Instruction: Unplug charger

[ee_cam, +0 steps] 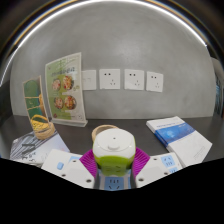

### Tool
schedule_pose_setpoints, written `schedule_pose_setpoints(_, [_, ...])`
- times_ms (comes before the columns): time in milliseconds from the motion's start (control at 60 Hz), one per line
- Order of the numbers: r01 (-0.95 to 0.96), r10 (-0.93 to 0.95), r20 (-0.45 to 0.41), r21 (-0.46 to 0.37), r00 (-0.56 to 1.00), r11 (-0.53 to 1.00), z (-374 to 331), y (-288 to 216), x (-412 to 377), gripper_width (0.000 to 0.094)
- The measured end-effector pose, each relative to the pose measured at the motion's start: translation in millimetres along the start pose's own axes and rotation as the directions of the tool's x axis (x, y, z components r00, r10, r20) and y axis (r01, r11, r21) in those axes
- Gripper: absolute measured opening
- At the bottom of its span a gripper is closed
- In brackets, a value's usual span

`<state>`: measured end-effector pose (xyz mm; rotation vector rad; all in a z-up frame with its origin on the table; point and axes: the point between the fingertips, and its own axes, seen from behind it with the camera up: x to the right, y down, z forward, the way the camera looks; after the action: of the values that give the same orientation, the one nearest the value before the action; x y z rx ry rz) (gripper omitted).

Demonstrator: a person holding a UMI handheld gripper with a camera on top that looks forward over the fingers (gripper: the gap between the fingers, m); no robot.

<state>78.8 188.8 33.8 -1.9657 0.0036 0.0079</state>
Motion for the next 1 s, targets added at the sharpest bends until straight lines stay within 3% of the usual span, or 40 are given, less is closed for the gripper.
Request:
schedule_pose_setpoints(67, [0.009,-0.009,-0.021,-0.011,1.000,1.000,1,-1,2,0.0369])
schedule_pose_setpoints(183, [0.006,-0.008,-0.055,-0.037,0.998,0.999,-8,-9,4,0.0371])
schedule_pose_setpoints(300, [0.093,-0.061,-0.135,0.251,0.989,0.963,-78,-142,13,0.0365])
schedule_pose_setpoints(383, [0.104,-0.047,-0.173,0.333,0.984,0.937,-123,-197,33,0.0365])
schedule_pose_setpoints(433, [0.109,-0.044,-0.196,0.336,0.980,0.936,-134,-207,52,0.0362])
schedule_pose_setpoints(533, [0.124,-0.052,-0.253,0.275,0.966,0.953,-139,-182,94,0.0363])
schedule_pose_setpoints(733, [0.055,-0.047,-0.257,0.023,0.965,0.998,-98,-69,196,0.0386])
schedule_pose_setpoints(1000, [0.010,-0.035,-0.117,-0.206,0.992,0.979,-47,12,263,0.0434])
